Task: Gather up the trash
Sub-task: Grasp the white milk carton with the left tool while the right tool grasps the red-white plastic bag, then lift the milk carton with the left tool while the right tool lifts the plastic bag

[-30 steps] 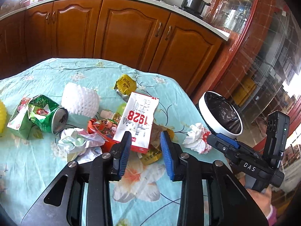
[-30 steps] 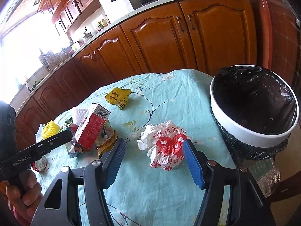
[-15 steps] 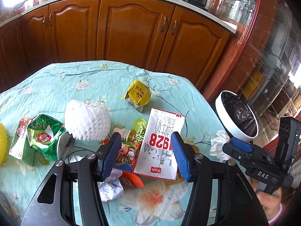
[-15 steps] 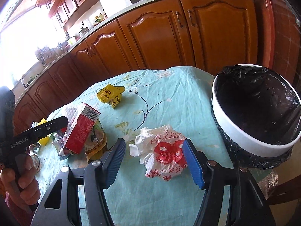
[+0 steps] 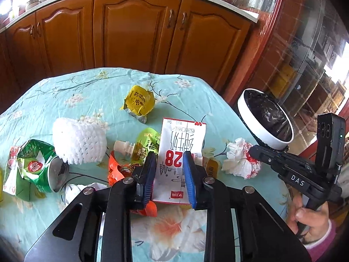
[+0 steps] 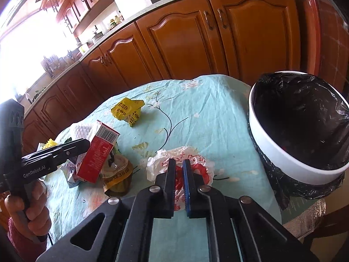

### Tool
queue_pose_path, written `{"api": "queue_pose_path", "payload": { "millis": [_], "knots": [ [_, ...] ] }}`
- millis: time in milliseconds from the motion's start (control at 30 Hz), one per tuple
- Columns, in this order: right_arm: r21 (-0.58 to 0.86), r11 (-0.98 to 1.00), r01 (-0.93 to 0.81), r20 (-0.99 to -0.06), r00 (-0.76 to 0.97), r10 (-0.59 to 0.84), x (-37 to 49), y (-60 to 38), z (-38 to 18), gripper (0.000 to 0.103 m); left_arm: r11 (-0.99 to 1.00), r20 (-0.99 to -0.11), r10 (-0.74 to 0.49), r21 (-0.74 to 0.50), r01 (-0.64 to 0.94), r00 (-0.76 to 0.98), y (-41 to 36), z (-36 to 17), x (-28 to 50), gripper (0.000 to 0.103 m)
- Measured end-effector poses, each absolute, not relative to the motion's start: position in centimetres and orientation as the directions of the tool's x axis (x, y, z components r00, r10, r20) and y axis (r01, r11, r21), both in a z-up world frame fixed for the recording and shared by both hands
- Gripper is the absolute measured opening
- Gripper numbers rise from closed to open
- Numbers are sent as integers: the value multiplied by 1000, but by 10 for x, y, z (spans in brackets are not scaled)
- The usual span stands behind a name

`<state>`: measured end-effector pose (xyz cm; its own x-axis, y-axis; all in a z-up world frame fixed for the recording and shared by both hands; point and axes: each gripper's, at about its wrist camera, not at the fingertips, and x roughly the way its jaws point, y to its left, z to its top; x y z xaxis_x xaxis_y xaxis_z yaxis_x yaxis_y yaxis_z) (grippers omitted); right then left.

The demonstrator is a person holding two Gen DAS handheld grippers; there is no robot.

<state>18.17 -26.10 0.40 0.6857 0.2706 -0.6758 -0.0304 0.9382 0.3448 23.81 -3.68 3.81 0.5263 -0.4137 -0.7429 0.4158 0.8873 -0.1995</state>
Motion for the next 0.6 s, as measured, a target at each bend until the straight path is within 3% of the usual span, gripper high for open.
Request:
{"api": "queue_pose_path", "payload": {
  "millis": [67, 133, 233, 333, 400, 600],
  "knots": [
    [354, 935, -27, -675, 685, 275, 181, -262, 4, 5, 880, -741, -430, -216, 423, 516, -36, 40, 238, 53],
    [376, 926, -23, -671, 683, 289, 180, -264, 3, 11, 877, -732, -438, -220, 428, 522, -36, 43, 237, 60],
    [415, 910, -14, -664, 680, 313, 180, -269, 1, 15, 867, -731, -454, -231, 441, 509, -38, 43, 236, 63],
    [410, 912, -22, -664, 678, 315, 180, -267, 2, 28, 866, -746, -443, -214, 451, 498, -44, 39, 235, 68],
    [403, 914, -40, -663, 677, 321, 179, -263, 2, 53, 871, -756, -426, -193, 452, 496, -47, 35, 235, 68],
    [331, 943, -34, -686, 678, 265, 179, -258, -1, 49, 881, -777, -395, -170, 441, 491, -44, 22, 230, 68]
  ]
}}
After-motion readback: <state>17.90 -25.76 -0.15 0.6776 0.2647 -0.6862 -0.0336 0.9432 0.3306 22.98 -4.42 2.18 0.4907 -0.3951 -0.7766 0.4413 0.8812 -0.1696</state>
